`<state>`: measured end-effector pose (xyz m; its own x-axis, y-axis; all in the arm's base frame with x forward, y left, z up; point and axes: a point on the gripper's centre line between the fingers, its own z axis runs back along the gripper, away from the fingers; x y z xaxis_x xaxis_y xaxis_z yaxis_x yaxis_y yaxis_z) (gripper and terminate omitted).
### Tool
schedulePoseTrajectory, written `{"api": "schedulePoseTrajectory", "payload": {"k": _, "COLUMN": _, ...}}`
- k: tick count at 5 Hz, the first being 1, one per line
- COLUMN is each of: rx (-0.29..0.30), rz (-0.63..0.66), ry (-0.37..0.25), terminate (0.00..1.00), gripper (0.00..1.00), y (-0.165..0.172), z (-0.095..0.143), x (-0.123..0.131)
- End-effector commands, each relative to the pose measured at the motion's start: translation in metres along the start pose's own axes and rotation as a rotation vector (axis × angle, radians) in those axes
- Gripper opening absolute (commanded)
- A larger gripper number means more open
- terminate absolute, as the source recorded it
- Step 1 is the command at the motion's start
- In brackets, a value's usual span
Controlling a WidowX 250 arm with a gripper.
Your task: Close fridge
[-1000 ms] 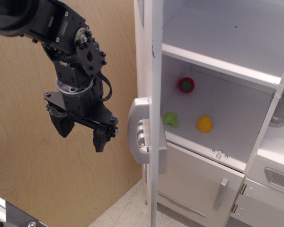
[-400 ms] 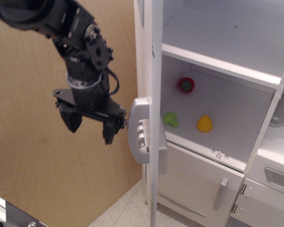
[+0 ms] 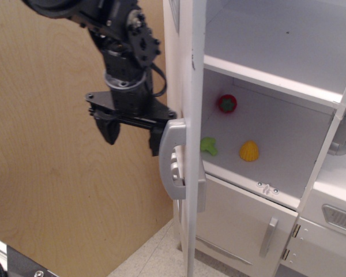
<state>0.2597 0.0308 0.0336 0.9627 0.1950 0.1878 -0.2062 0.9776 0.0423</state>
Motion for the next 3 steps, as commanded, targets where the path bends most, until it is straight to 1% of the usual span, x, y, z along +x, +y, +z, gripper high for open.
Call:
{"api": "schedulePoseTrajectory", "payload": {"k": 1, "rx": -0.029, "rz": -0.061, "ry": -0.059, "terminate": 0.0, "gripper": 1.0, "y": -0.034, "z": 0.014, "x": 0.005}}
{"api": "schedulePoseTrajectory", "payload": {"k": 2, "rx": -0.052, "rz": -0.066, "ry": -0.03, "terminate": 0.0, "gripper": 1.0, "y": -0.052, "z": 0.016, "x": 0.009}}
{"api": "schedulePoseTrajectory", "payload": {"k": 3, "rx": -0.057, "rz": -0.067, "ry": -0.043, "terminate": 0.0, "gripper": 1.0, "y": -0.065, "z": 0.016, "x": 0.016}}
